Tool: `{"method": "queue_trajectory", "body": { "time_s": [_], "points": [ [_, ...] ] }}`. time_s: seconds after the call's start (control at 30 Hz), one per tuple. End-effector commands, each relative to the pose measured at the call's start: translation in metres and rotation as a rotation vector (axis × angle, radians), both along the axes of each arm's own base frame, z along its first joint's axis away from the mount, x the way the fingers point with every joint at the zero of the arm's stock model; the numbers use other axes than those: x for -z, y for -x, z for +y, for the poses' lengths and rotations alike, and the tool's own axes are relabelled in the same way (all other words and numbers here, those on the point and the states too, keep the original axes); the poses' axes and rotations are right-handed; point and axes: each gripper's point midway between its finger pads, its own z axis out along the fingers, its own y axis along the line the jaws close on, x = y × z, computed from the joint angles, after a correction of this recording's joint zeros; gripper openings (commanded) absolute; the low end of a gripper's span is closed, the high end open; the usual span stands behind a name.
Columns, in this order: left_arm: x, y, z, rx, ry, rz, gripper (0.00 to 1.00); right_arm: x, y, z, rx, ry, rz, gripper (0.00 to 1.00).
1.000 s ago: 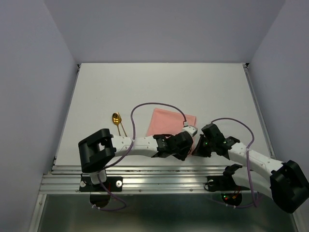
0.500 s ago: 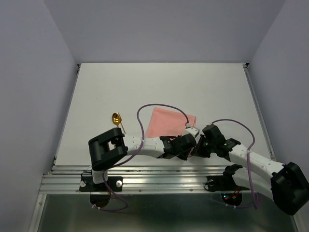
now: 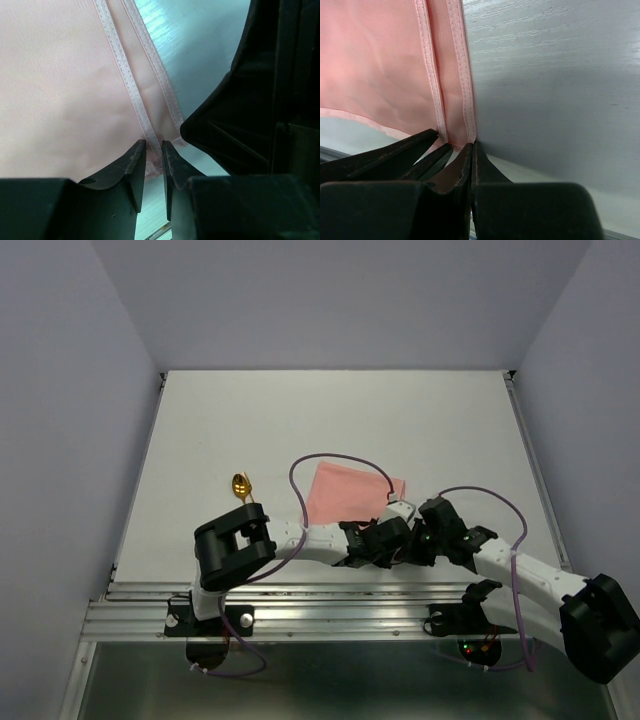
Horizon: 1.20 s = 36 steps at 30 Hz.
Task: Fold the napkin into a case and place the utensils inside
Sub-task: Smooth out the lower triangle-folded napkin at the center of the board.
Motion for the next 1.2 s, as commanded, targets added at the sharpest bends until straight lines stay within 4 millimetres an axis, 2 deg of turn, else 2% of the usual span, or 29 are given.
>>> {"method": "queue_trajectory", "body": {
  "time_s": [0.0, 0.17, 0.27, 0.33, 0.53, 0.73, 0.8, 0.97, 1.17],
  "points": [
    [-0.013, -0.007, -0.011, -0.017, 0.013, -0.033, 0.26, 0.005, 0.003, -0.005, -0.007, 0.041, 0.016, 0.01],
    [-0.008, -0.006, -0.007, -0.026, -0.001, -0.027, 0.15, 0.004, 0.001, -0.005, -0.004, 0.047, 0.010, 0.01],
    [-0.003, -0.007, -0.004, -0.037, -0.019, -0.025, 0.04, 0.002, 0.001, -0.005, -0.005, 0.047, 0.010, 0.01],
    [-0.001, -0.007, -0.004, -0.041, -0.026, -0.022, 0.01, 0.001, -0.001, -0.005, -0.004, 0.047, 0.006, 0.01],
    [-0.002, -0.006, -0.002, -0.050, -0.019, -0.014, 0.00, 0.001, 0.001, -0.006, 0.005, 0.051, 0.010, 0.01],
    [-0.025, -0.008, -0.005, -0.049, 0.102, 0.020, 0.00, -0.002, -0.001, -0.006, 0.015, 0.044, -0.003, 0.01],
    [-0.024, -0.006, -0.002, -0.042, 0.110, 0.047, 0.00, -0.003, -0.002, -0.005, 0.016, 0.038, -0.004, 0.01],
    [-0.034, -0.014, -0.010, -0.042, 0.167, 0.050, 0.00, -0.004, -0.002, -0.002, 0.014, 0.021, -0.006, 0.01],
    [-0.040, -0.012, -0.013, -0.028, 0.207, 0.070, 0.00, -0.003, -0.002, -0.001, 0.010, 0.012, -0.003, 0.01]
  ]
}}
